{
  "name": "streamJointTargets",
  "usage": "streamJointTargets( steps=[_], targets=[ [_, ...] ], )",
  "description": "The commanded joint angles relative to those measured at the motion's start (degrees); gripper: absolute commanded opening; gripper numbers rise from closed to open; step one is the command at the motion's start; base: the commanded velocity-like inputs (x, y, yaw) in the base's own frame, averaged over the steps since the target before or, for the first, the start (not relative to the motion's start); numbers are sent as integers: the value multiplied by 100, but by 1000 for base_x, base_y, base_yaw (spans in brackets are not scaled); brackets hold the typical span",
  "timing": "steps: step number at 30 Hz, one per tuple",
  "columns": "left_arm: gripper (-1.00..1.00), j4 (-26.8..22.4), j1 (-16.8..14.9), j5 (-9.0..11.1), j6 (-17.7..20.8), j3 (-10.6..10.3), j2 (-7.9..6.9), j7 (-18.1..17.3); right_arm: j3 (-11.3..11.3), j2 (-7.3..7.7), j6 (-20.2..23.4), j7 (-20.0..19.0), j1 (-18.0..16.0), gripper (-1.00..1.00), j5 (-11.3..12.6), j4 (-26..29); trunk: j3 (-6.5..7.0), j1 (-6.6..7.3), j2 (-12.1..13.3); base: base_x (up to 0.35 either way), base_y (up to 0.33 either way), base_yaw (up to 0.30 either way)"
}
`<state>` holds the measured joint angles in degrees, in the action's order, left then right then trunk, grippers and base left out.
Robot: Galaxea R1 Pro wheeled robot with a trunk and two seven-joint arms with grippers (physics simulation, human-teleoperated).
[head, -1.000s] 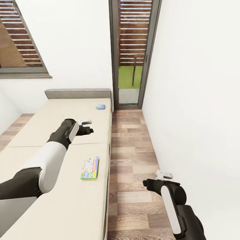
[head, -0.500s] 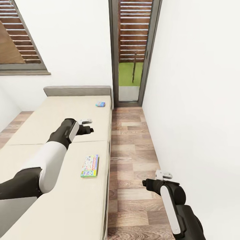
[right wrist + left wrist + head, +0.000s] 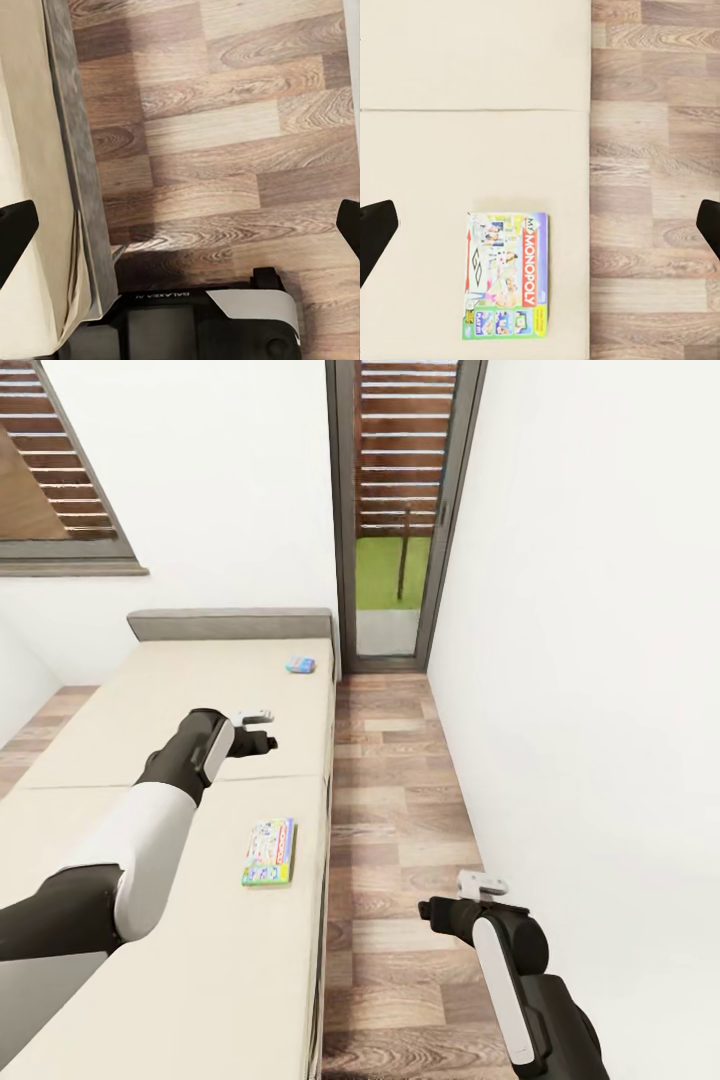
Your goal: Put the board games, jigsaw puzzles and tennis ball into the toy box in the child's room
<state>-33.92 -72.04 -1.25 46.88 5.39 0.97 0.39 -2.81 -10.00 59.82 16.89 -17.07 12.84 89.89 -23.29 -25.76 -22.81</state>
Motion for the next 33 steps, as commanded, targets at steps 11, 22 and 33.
streamJointTargets(
  steps=[11, 22, 33],
  targets=[
    [100, -17, -3, -2, 22, 36, -14, 27, -1, 0, 18, 60, -4, 100, 61, -11, -114, -3, -11, 0, 0, 0],
    [100, -18, -3, 1, 18, 33, 7, 31, -3, 0, 18, 60, -6, 100, 61, -24, -218, -3, -11, 0, 0, 0],
    [100, -18, -3, 2, 6, 40, -4, 31, 8, 0, 18, 60, -6, 100, 68, -31, -322, -3, -11, 0, 0, 0]
  ],
)
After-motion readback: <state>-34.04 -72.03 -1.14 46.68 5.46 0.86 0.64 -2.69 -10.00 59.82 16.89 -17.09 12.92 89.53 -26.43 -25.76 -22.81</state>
